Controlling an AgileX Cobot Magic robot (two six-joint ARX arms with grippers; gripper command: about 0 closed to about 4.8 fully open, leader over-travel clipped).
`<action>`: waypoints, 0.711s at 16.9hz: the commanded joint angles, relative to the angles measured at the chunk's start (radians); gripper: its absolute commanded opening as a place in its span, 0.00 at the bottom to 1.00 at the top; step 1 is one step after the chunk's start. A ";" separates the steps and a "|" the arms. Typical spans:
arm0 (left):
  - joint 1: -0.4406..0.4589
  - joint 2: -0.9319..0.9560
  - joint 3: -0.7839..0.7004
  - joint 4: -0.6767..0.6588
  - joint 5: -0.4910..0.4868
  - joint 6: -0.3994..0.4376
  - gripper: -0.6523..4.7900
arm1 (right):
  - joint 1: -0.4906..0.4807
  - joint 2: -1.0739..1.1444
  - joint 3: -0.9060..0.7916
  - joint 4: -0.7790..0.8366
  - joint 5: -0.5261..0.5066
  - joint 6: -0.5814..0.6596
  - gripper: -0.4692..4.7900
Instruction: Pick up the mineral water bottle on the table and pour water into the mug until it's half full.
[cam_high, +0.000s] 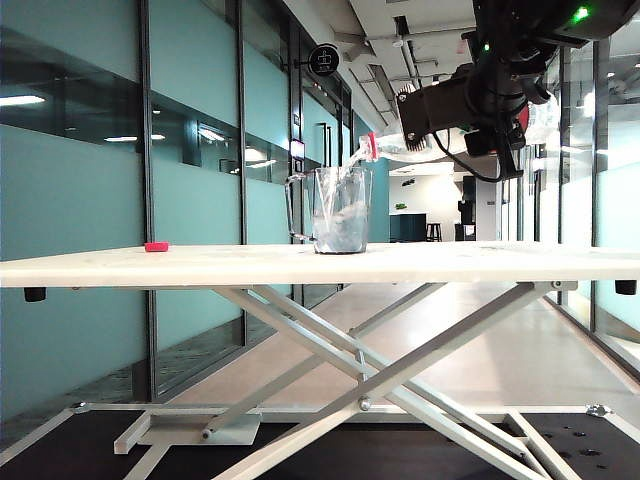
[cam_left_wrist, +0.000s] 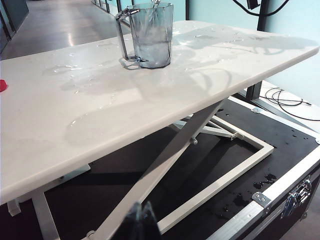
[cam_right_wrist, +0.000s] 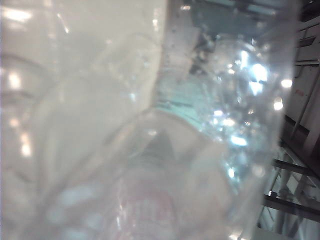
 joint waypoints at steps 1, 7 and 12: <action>0.000 0.000 0.002 0.002 0.001 0.001 0.11 | 0.001 -0.014 0.007 0.030 -0.021 0.159 0.42; 0.000 0.000 0.002 0.003 0.001 0.001 0.11 | -0.029 -0.014 0.005 -0.073 -0.294 1.000 0.42; 0.000 0.000 0.002 0.003 0.005 0.000 0.11 | -0.137 0.054 0.003 0.019 -0.640 1.430 0.42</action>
